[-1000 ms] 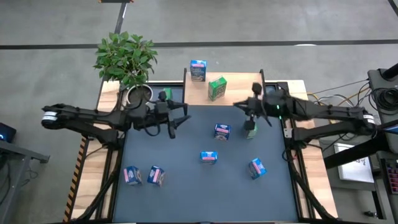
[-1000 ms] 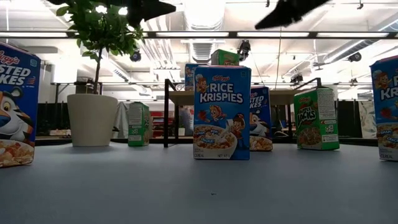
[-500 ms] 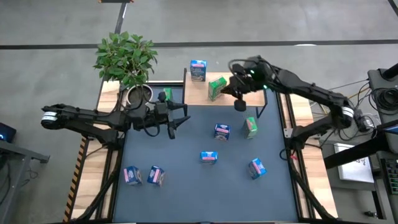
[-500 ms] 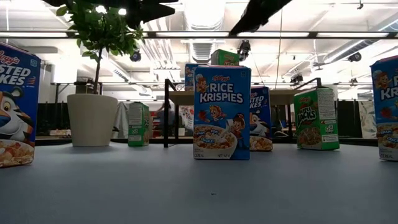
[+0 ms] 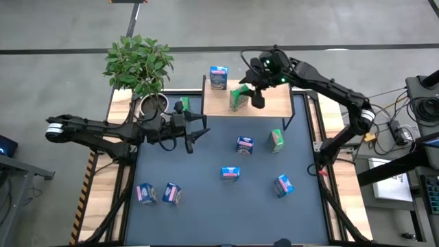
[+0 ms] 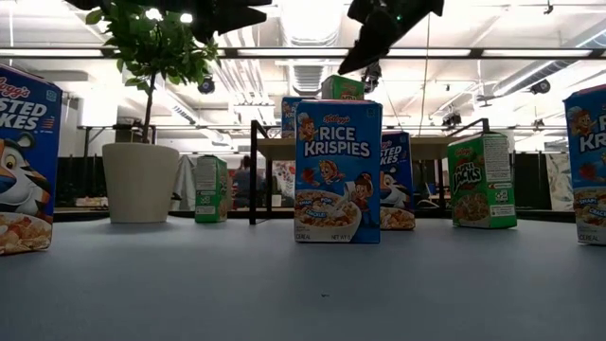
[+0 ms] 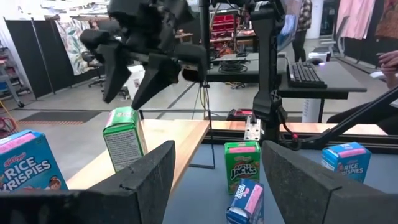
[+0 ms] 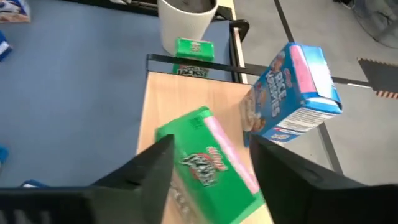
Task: Stack cereal on shelf
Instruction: Put the bottom left green cereal box on the shelf
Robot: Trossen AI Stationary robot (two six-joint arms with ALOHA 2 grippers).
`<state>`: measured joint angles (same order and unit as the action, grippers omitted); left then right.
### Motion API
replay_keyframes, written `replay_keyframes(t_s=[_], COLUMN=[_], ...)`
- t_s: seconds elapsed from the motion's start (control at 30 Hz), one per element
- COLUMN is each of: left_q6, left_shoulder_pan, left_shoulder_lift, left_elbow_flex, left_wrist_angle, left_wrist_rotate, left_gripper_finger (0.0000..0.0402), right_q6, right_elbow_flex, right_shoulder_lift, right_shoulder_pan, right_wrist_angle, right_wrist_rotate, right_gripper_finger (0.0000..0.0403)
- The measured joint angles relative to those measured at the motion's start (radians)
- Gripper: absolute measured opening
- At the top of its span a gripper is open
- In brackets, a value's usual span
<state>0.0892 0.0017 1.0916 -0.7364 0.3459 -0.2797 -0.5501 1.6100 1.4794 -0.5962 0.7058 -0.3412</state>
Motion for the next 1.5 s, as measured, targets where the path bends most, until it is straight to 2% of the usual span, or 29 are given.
replay_keyframes(t_s=[0.23,0.47,0.63,0.93,1.13,1.5], left_q6=[0.007,0.018,0.024,0.025,0.025,0.030], left_shoulder_pan=[0.000,0.000,0.000,0.000,0.000,0.000], left_shoulder_lift=[0.000,0.000,0.000,0.000,0.000,0.000], left_elbow_flex=[0.000,0.000,0.000,0.000,0.000,0.000], left_wrist_angle=[-0.002,0.003,0.006,0.006,0.006,0.006], left_wrist_rotate=[0.000,0.000,0.000,-0.001,-0.001,-0.002], left_gripper_finger=[0.0223,0.0223,0.0223,0.0223,0.0223,0.0223], right_q6=[-0.068,-0.071,-0.088,-0.102,-0.105,-0.092], right_elbow_flex=[0.022,0.020,0.021,0.020,0.020,0.020], right_shoulder_lift=[0.023,0.047,0.083,0.092,0.079,0.088], right_shoulder_pan=[-0.016,-0.029,-0.032,-0.031,-0.042,-0.168], right_wrist_angle=[0.048,0.059,0.083,0.104,0.107,0.050], right_wrist_rotate=[-0.005,-0.004,-0.003,-0.006,-0.003,-0.030], right_gripper_finger=[0.0278,0.0288,0.0274,0.0203,0.0174,0.0149])
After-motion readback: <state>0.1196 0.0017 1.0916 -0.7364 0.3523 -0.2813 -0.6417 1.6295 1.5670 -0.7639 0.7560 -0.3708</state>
